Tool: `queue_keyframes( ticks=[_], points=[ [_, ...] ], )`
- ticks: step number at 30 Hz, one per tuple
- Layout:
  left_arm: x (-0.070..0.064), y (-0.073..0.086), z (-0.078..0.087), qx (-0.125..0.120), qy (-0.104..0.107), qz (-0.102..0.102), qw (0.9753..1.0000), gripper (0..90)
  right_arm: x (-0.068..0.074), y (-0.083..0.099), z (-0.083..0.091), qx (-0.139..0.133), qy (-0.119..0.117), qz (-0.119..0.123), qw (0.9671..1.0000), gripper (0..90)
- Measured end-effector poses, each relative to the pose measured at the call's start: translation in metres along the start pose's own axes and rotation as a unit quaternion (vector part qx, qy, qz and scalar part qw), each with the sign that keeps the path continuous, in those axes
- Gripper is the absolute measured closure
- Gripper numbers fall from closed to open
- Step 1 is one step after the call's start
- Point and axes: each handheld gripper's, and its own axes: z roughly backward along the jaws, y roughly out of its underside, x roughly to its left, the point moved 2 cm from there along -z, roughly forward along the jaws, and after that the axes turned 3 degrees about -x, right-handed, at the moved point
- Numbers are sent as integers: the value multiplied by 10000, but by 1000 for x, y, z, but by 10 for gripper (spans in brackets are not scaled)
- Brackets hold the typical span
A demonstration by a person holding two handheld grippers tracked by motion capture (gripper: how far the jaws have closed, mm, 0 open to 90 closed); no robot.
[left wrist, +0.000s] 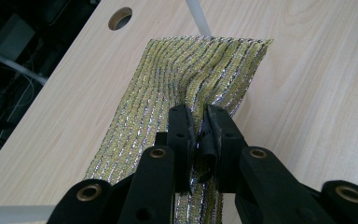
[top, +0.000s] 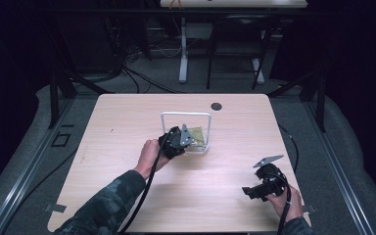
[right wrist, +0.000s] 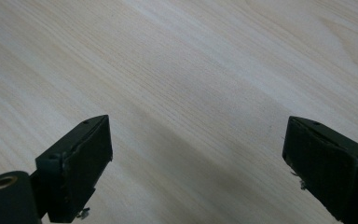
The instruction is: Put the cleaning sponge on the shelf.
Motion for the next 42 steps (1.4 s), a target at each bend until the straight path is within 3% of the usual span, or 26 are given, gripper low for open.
queue_keyframes(
  ticks=[7,18,19,24,25,28,29,33,36,42],
  points=[
    [3,5,-14,-101,27,157,9998,799,0,0,-1,4,1,19,10000,77],
    [5,11,-34,49,79,21,10000,791,0,0,-1,26,-1,33,10000,78],
    [5,12,-37,99,183,17,9998,788,0,0,-1,21,-4,14,10000,78],
    [2,18,-43,167,260,20,9995,776,-1,1,-2,43,-8,21,10000,78],
    [2,20,-45,213,382,66,9990,772,-1,1,-2,64,-14,34,10000,78],
    [1,23,-47,263,377,104,9989,755,-1,1,-2,64,-24,6,10000,78],
    [1,24,-48,332,471,137,9982,743,-1,1,-2,66,-21,7,10000,78],
    [1,26,-50,415,529,211,9975,663,0,1,-3,53,-29,-7,10000,78],
    [2,26,-49,414,506,258,9975,578,1,1,-3,63,-48,-10,10000,78],
    [5,25,-45,403,494,539,9965,402,0,1,-1,12,-16,2,10000,78]
  ],
)
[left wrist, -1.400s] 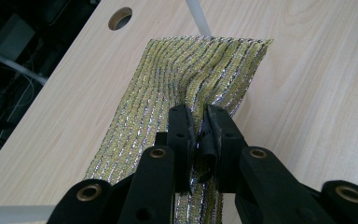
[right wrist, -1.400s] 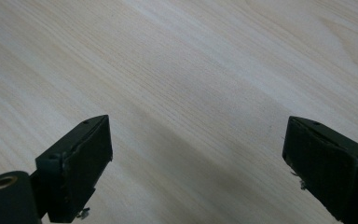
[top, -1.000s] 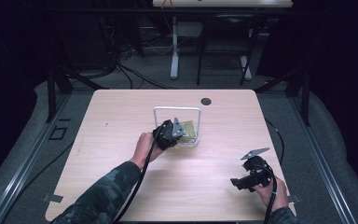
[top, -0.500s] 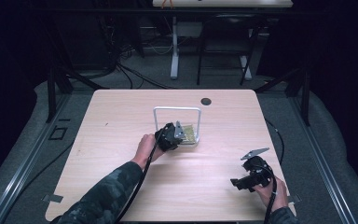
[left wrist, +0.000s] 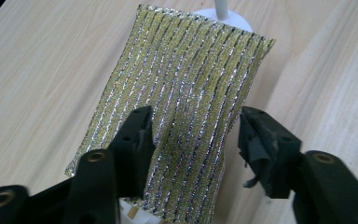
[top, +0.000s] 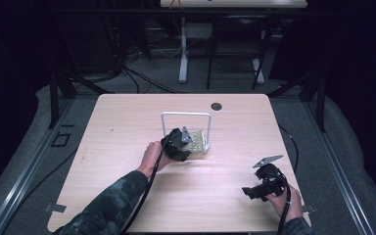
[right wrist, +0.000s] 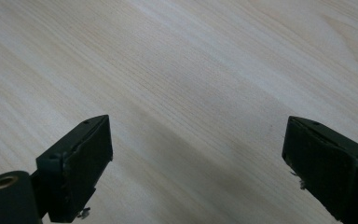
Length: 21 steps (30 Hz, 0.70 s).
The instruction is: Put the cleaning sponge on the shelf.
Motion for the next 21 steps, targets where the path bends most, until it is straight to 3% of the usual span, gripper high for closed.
queue_keyframes(
  ticks=[3,14,21],
  points=[
    [-1,-3,9,-110,-2,154,9998,341,0,0,0,-2,-9,-15,10000,79],
    [-1,-7,44,-275,-75,359,9990,193,1,-1,3,-11,32,0,10000,78],
    [0,3,76,-339,-147,526,9979,155,1,0,3,-42,39,-25,10000,77]
  ],
)
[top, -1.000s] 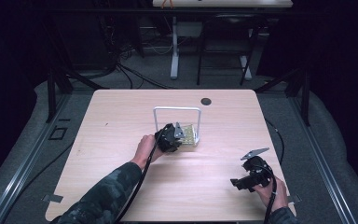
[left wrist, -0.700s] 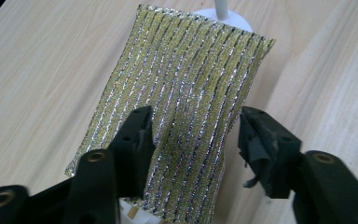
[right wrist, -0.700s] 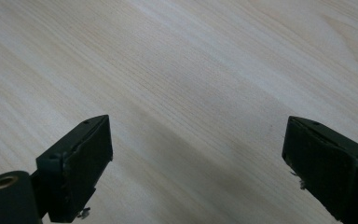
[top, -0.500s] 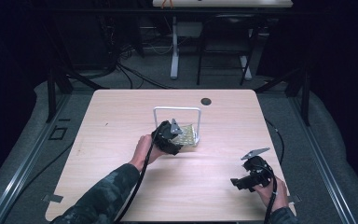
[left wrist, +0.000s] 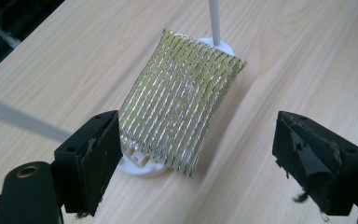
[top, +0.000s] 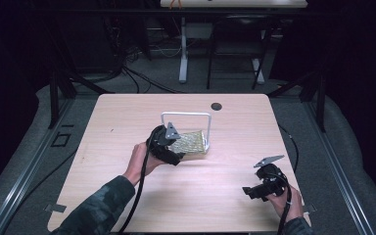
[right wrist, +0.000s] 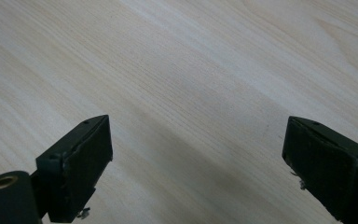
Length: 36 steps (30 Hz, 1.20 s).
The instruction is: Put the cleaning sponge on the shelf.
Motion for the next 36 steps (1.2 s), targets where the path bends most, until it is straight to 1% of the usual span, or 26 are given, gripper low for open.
queue_keyframes(
  ticks=[1,3,5,6,7,8,9,11,13,14,16,18,19,20,21,22,23,24,25,26,27,28,29,32,33,36],
  points=[
    [0,0,0,0,0,0,10000,148,0,0,0,0,0,0,10000,77],
    [1,7,11,2,-52,106,9999,145,1,0,0,9,6,19,10000,77],
    [2,9,14,3,-45,130,9999,130,1,0,-1,1,23,40,10000,77],
    [2,14,21,-14,-93,192,9998,128,1,0,-1,2,10,25,10000,77],
    [2,14,21,-14,-93,192,9998,126,1,0,-1,2,10,25,10000,77],
    [3,18,28,8,-122,231,9997,118,1,0,-1,-5,13,37,10000,77],
    [3,18,28,8,-122,231,9997,108,1,0,-1,-5,13,37,10000,77],
    [3,26,37,17,-171,311,9994,91,1,0,0,13,29,47,10000,77],
    [3,28,40,22,-182,343,9992,76,1,0,1,17,37,45,10000,77],
    [2,33,46,4,-225,371,9991,74,1,0,1,-2,54,30,10000,76],
    [2,39,52,3,-232,434,9988,61,2,0,2,15,63,35,10000,76],
    [2,43,54,22,-257,454,9986,48,2,0,2,16,75,46,10000,76],
    [1,50,58,57,-273,531,9982,40,2,0,2,17,78,41,10000,76],
    [1,55,59,89,-298,566,9979,35,2,0,2,2,84,38,10000,76],
    [1,55,59,89,-298,566,9979,31,2,1,2,6,89,61,9999,76],
    [0,64,63,127,-312,632,9974,31,2,1,2,6,91,71,9999,76],
    [0,64,63,127,-312,632,9974,27,2,1,2,6,91,71,9999,76],
    [0,74,65,176,-326,738,9966,24,2,1,3,-3,102,64,9999,76],
    [0,74,65,176,-326,738,9966,20,2,1,3,-3,102,64,9999,76],
    [0,84,67,235,-338,843,9956,14,2,2,2,-19,103,68,9999,76],
    [0,84,67,235,-338,843,9956,11,2,2,2,-19,103,68,9999,76],
    [0,93,69,322,-322,942,9945,6,2,2,2,23,88,56,9999,76],
    [0,93,69,322,-322,942,9945,2,2,2,2,23,88,56,9999,76],
    [0,108,74,424,-329,1050,9930,2,2,2,1,33,103,70,9999,77],
    [0,108,74,424,-329,1050,9930,2,2,2,1,33,103,70,9999,77],
    [1,118,77,441,-392,1149,9916,2,2,2,-1,82,94,90,9999,77]
  ],
)
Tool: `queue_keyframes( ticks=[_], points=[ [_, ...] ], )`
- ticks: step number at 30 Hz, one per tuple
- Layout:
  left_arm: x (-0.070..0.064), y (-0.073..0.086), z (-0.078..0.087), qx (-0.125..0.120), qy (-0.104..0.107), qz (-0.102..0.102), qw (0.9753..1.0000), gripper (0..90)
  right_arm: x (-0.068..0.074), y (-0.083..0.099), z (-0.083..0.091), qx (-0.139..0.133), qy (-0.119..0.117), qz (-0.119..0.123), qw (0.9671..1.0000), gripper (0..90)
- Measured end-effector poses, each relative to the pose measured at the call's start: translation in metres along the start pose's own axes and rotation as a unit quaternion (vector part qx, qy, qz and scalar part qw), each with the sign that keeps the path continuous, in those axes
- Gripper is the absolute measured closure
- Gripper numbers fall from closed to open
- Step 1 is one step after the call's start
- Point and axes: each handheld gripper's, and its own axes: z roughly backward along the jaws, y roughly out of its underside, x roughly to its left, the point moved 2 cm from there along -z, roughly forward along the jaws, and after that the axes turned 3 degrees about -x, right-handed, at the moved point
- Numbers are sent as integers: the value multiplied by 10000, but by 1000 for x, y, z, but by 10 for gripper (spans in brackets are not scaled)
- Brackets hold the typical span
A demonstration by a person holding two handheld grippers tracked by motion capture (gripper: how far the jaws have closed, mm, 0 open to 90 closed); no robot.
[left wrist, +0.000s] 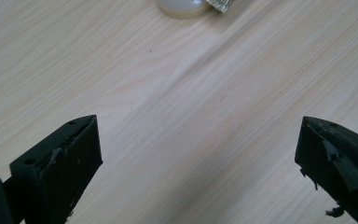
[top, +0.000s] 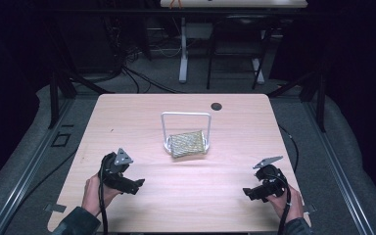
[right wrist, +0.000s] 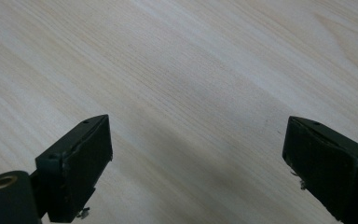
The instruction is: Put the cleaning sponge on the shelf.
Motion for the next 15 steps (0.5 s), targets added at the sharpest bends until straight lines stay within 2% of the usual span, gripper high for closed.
queue_keyframes(
  ticks=[2,5,11,15],
  points=[
    [2,7,-2,65,-1,97,9999,2,0,0,0,-1,5,6,10000,78],
    [3,13,-10,263,22,124,9996,2,-2,1,-2,-12,27,18,10000,78],
    [4,16,-16,374,186,145,9990,2,-3,1,-3,34,33,-1,10000,83],
    [5,16,-18,399,218,131,9989,2,-3,2,-4,50,20,-7,10000,83]
  ],
)
